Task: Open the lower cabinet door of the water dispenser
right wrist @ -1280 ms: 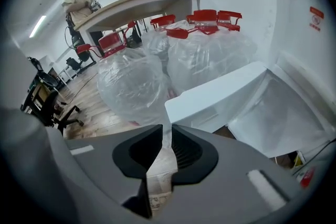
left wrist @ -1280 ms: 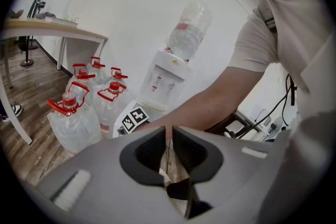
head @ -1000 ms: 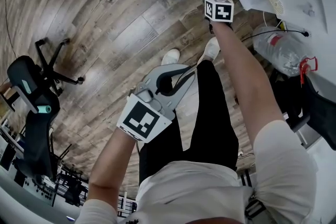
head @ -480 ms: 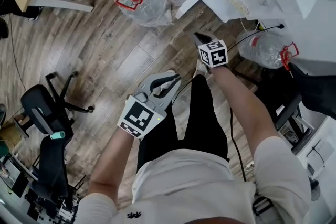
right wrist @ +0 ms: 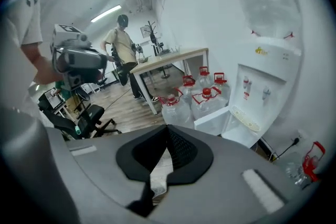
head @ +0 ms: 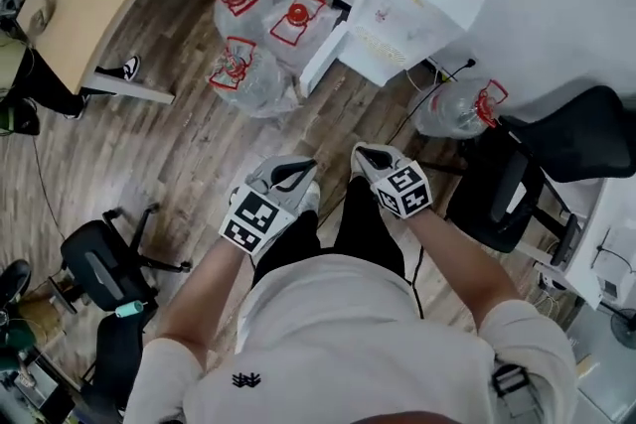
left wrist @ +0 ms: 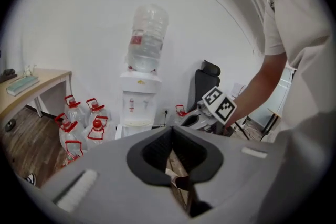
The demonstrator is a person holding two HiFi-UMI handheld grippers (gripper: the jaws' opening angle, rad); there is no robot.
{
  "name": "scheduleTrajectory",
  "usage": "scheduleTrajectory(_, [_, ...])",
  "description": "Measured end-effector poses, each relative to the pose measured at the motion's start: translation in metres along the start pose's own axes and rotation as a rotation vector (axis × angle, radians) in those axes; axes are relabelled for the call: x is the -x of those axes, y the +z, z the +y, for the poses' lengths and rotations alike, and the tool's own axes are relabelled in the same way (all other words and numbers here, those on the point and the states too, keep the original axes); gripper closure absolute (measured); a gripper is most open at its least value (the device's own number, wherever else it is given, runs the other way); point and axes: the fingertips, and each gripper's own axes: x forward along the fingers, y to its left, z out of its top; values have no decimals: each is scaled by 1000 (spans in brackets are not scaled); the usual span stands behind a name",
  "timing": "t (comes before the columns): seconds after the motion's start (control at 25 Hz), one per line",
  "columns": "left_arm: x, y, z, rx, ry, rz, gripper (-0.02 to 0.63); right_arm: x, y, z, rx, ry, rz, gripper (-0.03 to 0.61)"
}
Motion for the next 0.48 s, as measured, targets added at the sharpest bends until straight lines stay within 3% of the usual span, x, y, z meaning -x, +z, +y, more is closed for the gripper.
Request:
scheduleTrajectory(0.16, [8, 22, -26, -41, -23, 23, 558, 72, 18, 18, -16, -27, -86, 577])
scheduleTrajectory(0.48, [29, 39, -50, 22, 9, 1, 558, 165, 39, 29, 32, -108, -172, 577])
